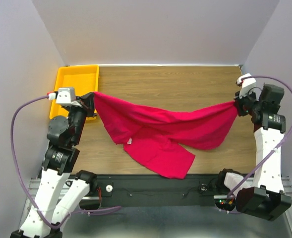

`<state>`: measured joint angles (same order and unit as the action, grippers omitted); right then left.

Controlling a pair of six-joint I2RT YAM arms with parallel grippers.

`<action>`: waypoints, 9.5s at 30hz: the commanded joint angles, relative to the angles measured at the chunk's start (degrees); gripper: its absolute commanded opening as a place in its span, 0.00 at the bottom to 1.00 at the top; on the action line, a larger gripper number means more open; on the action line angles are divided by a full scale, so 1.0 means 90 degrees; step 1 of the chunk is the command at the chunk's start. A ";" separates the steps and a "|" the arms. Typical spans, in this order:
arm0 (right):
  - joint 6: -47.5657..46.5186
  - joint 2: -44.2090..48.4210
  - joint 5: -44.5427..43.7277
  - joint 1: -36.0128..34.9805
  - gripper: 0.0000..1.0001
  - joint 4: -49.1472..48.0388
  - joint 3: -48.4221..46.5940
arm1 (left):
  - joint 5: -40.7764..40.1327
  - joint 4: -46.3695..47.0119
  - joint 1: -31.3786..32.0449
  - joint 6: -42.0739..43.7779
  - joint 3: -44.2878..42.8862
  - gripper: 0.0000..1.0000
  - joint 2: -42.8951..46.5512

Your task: Fold and stack the t-shirts

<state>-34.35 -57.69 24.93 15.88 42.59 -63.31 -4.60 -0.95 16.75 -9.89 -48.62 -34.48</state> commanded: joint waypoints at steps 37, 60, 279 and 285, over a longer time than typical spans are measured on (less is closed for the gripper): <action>-0.2213 -0.0254 0.1572 0.0394 0.82 0.1344 0.0962 | 0.3392 -0.1985 -0.0035 -0.3129 0.2180 0.00 0.0765; 0.2274 -0.5210 0.0111 -0.1119 0.68 -0.2037 -0.0797 | 0.2963 -0.0754 -0.0035 -0.2915 0.1926 0.00 -0.0036; -0.1906 -0.2222 -0.0075 0.1400 0.68 0.1235 0.1165 | 0.1966 -0.3334 0.2611 -0.3989 0.2042 0.55 -0.1110; -0.1818 -0.2486 0.0082 0.1419 0.67 0.1225 0.1048 | 0.2015 -0.2941 0.2611 -0.4087 0.2189 0.55 -0.1208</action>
<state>-50.19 -80.05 25.08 28.16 52.90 -52.73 12.93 -30.30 40.40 -46.35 -29.56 -45.23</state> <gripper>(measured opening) 0.675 0.543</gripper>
